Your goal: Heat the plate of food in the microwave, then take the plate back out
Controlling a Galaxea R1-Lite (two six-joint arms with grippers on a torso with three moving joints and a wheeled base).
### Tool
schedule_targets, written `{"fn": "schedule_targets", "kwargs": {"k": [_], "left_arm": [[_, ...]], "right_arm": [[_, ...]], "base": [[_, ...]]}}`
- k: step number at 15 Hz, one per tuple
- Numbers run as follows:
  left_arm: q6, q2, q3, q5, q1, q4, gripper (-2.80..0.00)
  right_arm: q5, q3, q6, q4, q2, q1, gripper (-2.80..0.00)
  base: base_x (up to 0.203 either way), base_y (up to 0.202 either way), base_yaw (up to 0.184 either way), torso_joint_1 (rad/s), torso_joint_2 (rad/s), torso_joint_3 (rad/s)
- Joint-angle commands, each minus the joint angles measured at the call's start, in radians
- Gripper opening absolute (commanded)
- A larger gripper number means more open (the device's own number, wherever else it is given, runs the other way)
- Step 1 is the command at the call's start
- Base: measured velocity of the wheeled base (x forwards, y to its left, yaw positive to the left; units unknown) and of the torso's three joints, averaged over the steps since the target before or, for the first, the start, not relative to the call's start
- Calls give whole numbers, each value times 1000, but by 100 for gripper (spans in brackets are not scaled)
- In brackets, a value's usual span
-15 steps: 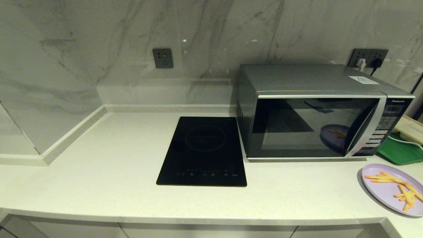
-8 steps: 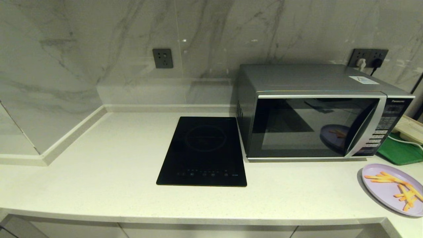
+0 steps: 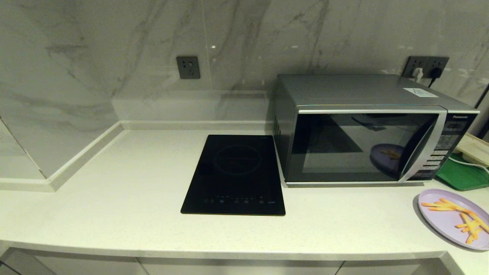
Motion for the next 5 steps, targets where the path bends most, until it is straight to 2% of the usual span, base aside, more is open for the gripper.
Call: {"fn": "schedule_targets", "kwargs": {"k": [1,5], "left_arm": [[-1,0,0,1,0,-1,-280],[-1,0,0,1,0,-1,-280]], "right_arm": [[-2,-3,7,2,1,0,-280],[-4,-2,16,2,1,0,-280]], "base": [[0,0,0,0,0,0],[0,0,0,0,0,0]]}}
